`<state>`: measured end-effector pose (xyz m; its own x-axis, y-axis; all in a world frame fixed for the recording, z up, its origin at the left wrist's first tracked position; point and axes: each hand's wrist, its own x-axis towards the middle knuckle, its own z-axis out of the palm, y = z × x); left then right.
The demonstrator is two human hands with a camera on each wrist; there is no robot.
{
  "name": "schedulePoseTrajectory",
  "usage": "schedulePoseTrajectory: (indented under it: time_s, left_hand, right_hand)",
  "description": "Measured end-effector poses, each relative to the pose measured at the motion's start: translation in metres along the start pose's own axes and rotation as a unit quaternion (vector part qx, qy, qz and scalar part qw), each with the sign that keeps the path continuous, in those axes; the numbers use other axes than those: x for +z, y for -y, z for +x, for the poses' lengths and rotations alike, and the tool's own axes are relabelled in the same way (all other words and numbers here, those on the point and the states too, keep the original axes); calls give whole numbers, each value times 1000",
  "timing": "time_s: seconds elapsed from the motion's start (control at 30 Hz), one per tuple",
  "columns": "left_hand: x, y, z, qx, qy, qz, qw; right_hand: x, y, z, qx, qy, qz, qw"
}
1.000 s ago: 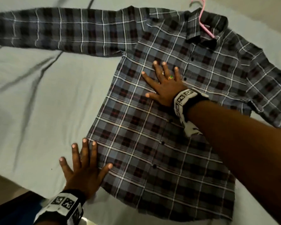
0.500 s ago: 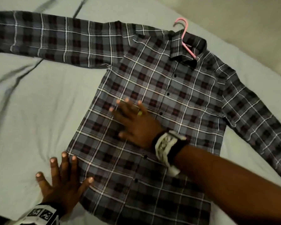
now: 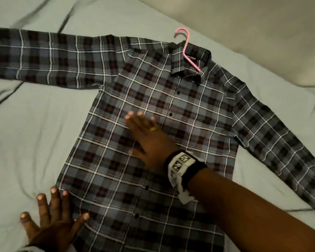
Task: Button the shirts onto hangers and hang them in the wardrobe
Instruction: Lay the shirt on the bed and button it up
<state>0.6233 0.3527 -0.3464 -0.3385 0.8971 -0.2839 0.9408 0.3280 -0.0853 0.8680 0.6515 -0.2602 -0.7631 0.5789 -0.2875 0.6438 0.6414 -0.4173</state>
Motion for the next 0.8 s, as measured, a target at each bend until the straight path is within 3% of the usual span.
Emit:
schedulePoseTrajectory:
  time_s: [0.07,0.1,0.17,0.23,0.27,0.33,0.4,0.43,0.53,0.6,0.7,0.8]
  left_hand:
    - [4,7,-8,9,-11,2,1000]
    - [4,15,-8,54,1,13,998]
    - [-12,32,0,144,36,26,989]
    - [-41,25,25,173,3,-27,985]
    - [-65,3,44,173,-28,-75,982]
    - [-117,-62,91,150,-27,-112,982]
    - [-156,-127,134,183,-12,-128,975]
    - [-165,-155,153,216,11,-149,965]
    - [-177,-227,196,337,50,-140,929]
    - [-175,-251,215,399,67,-72,911]
    - [-165,-260,236,407,161,27,899]
    - [-157,-254,240,402,179,38,897]
  right_hand:
    - [-9,-34,-13,170,-85,26,981]
    - [-15,-53,-18,249,-102,15,963]
    - [-19,-73,-18,346,-58,3,937]
    - [-12,-71,-8,323,-4,-9,946]
    - [-10,-66,-5,277,17,-16,961]
    - [-11,-61,0,162,55,-23,985]
    - [-15,-62,-4,88,43,-22,995]
    - [-18,-67,-9,94,17,-14,995]
    - [-25,-100,-34,213,-72,-1,974]
    - [-25,-130,-61,295,-61,-16,953]
    - [-28,-178,-111,412,-27,-7,911]
    - [-38,-202,-142,495,-25,1,868]
